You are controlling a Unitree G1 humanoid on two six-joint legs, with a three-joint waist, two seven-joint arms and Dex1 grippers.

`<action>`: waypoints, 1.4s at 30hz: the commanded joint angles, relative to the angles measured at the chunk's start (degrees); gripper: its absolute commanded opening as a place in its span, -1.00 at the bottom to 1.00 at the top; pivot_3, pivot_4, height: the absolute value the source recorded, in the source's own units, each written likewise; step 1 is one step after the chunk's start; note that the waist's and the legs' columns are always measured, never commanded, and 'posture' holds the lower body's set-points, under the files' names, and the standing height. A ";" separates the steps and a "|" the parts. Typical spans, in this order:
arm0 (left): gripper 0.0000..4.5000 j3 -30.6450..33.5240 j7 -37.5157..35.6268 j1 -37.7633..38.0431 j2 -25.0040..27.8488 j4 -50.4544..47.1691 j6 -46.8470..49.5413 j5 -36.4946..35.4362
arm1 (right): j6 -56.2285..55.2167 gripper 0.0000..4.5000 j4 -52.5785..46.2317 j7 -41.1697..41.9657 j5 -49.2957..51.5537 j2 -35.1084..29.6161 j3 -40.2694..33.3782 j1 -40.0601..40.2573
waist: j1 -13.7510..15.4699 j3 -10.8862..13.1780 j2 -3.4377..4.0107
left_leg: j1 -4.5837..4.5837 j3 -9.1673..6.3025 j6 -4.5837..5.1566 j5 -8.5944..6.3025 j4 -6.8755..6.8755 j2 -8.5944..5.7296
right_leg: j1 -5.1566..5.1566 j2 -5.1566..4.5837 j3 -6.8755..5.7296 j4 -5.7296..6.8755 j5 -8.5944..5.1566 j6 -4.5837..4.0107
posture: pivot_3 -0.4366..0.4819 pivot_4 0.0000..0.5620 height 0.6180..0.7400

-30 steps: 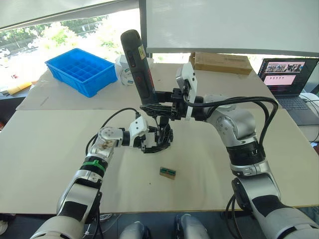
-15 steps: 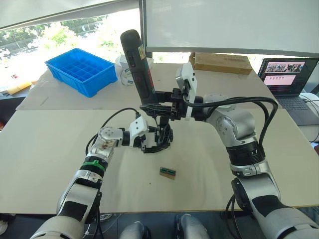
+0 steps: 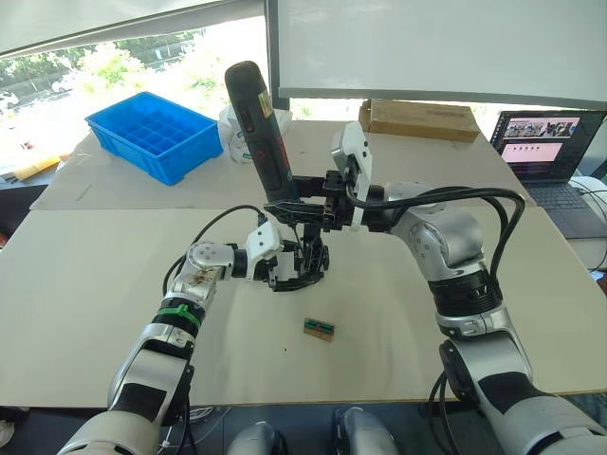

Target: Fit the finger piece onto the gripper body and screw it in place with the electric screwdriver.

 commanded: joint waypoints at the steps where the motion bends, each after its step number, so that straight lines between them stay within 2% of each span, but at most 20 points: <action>1: 1.00 0.65 0.22 0.27 0.16 -0.67 -1.01 0.11 | -3.07 -0.15 -2.93 0.99 0.37 -1.12 -1.30 0.49 | -0.01 0.00 0.00 | 0.00 0.00 0.00 0.00 0.00 0.00 | 0.00 0.00 0.00 0.00 0.00 0.00 | -0.05 -0.47 0.97; 20: 1.00 1.48 2.99 -3.02 -4.73 9.21 -3.46 1.21 | -5.89 -0.15 -4.01 0.81 -0.01 -2.91 -1.28 4.85 | 0.55 -0.01 -0.01 | 0.02 0.00 0.00 0.00 0.01 -0.02 | 0.03 -0.01 0.00 0.00 0.00 0.01 | -0.05 -0.47 0.97; 21: 0.76 1.64 3.07 -3.26 -4.89 9.80 -3.70 1.19 | -6.08 -0.15 -3.91 0.91 -0.09 -3.02 -1.26 5.19 | 0.59 -0.01 -0.01 | 0.02 0.00 0.00 0.00 0.01 -0.02 | 0.03 -0.01 0.00 0.00 0.00 0.01 | -0.05 -0.47 0.97; 22: 0.63 1.78 3.22 -3.56 -5.08 10.50 -3.99 1.22 | -6.45 -0.15 -3.77 1.20 -0.26 -3.22 -1.13 5.73 | 0.68 -0.01 -0.02 | 0.02 0.00 0.00 0.00 0.01 -0.01 | 0.03 -0.01 0.00 0.00 0.00 0.01 | -0.05 -0.47 0.97; 25: 0.02 2.00 3.07 -4.03 -5.34 11.86 -4.79 1.44 | -7.35 -0.15 -3.17 1.89 -0.67 -3.75 -0.68 6.85 | 0.98 -0.02 -0.03 | 0.06 0.00 0.00 0.00 0.01 -0.02 | 0.08 -0.03 0.00 -0.01 0.01 0.02 | -0.05 -0.47 0.97; 31: 0.01 1.95 2.43 -4.84 -5.37 13.36 -5.96 1.82 | -8.79 -0.15 -0.43 5.36 -1.16 -5.18 0.57 7.58 | 1.07 -0.04 -0.05 | 0.13 0.01 0.00 0.00 0.01 -0.02 | 0.11 -0.02 0.04 0.01 0.02 0.03 | -0.05 -0.47 0.97; 42: 0.01 2.53 2.46 -7.14 -4.76 15.86 -7.27 2.98 | -10.00 -0.15 12.57 10.34 -4.76 -5.94 4.20 3.57 | 1.04 -0.29 -0.28 | 0.24 0.02 0.00 0.00 0.01 0.00 | 0.17 -0.03 0.08 0.02 0.02 0.02 | -0.05 -0.47 0.97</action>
